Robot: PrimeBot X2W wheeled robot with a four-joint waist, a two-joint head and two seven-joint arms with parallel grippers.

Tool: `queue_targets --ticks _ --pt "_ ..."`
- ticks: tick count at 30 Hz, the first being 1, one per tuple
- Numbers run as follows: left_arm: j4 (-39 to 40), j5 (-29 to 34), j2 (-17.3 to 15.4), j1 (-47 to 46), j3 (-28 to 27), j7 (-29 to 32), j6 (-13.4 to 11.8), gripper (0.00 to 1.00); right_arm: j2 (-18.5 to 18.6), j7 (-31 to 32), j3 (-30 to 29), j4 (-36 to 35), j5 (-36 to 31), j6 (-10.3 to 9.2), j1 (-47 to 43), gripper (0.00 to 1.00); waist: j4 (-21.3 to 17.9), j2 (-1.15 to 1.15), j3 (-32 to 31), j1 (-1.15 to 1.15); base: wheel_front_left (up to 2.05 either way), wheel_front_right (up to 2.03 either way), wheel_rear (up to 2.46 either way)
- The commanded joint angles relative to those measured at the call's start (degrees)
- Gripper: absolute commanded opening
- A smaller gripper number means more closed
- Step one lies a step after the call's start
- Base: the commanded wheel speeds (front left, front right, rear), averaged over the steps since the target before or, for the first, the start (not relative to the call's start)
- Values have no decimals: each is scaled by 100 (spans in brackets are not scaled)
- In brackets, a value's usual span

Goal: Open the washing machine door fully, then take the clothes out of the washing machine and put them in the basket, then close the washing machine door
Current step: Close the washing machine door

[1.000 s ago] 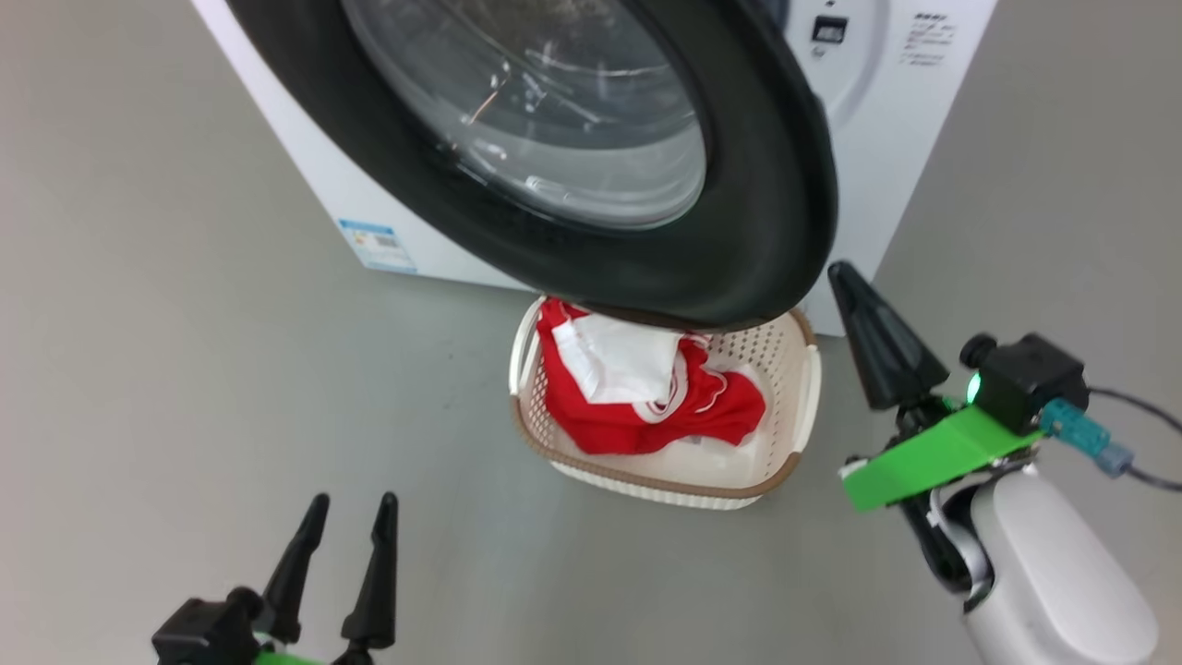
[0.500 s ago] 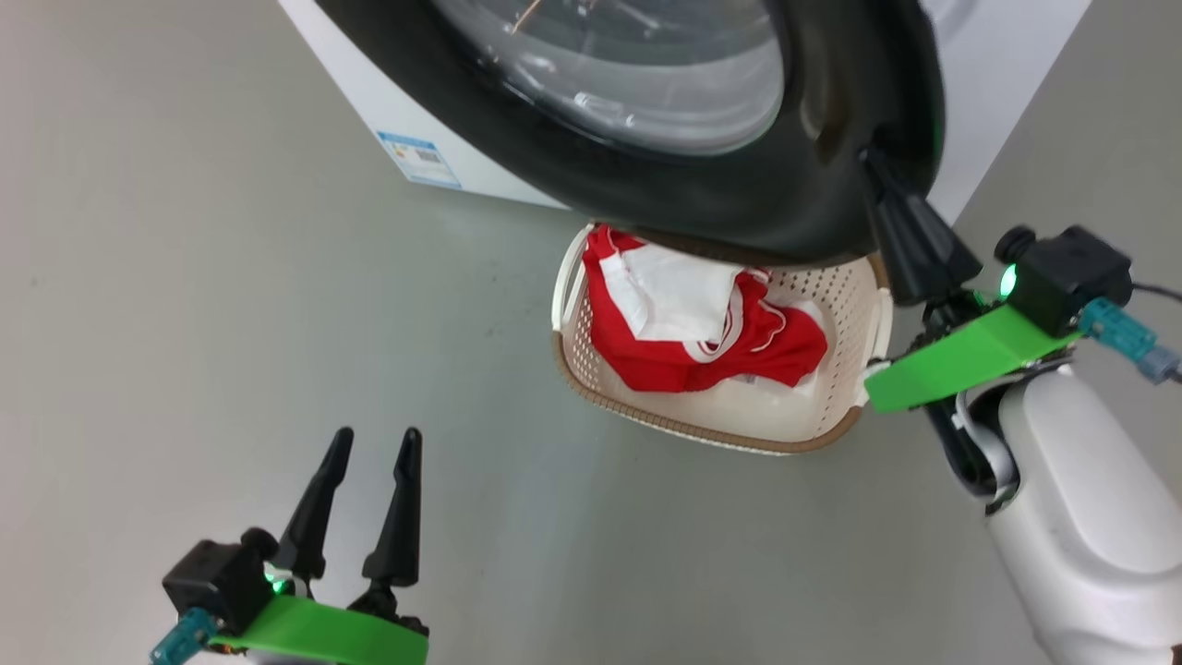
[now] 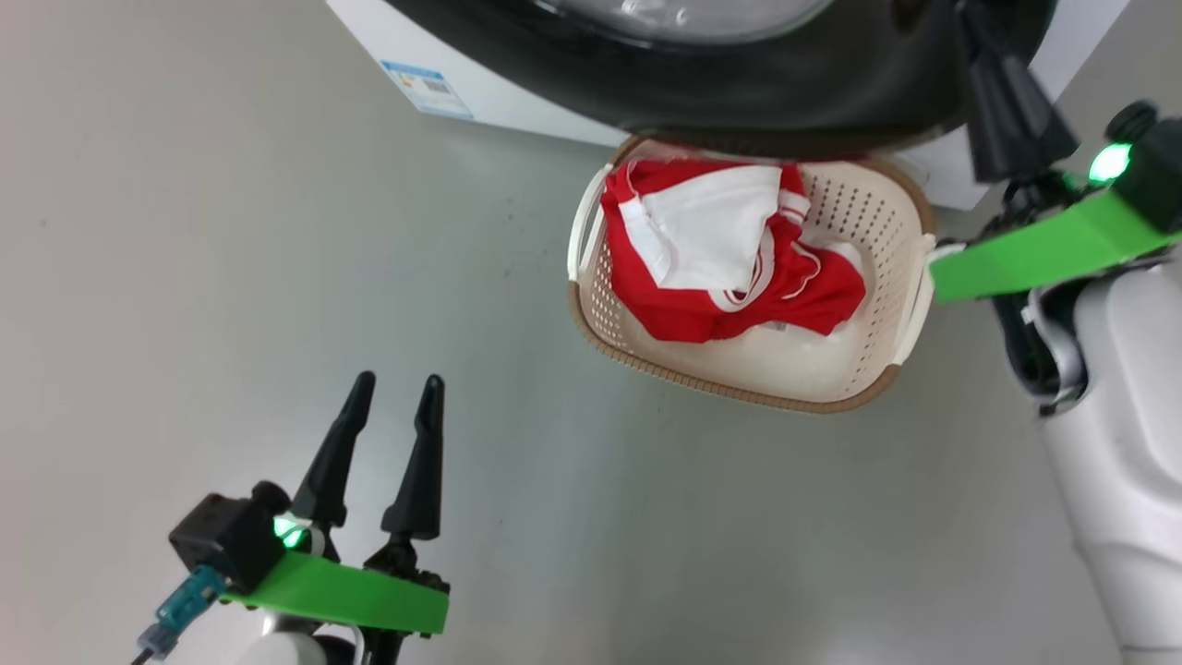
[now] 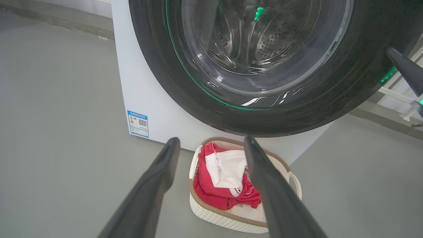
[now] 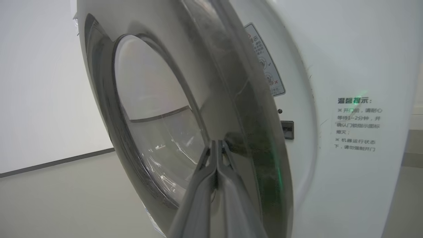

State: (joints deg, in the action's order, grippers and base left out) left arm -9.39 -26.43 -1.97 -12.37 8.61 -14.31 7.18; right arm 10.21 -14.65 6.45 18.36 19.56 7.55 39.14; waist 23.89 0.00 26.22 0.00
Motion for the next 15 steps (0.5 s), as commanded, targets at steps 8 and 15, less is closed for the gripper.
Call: queue_targets --ticks 8,15 --pt "208 -165 -91 -272 -27 -69 31 100 -12 -35 -194 -142 -119 -6 542 0 170 0 429 0 0 0 0" --pt "237 -224 -91 -385 40 -69 31 100 -35 -35 -442 -192 -161 -6 869 0 220 0 601 0 0 0 0"
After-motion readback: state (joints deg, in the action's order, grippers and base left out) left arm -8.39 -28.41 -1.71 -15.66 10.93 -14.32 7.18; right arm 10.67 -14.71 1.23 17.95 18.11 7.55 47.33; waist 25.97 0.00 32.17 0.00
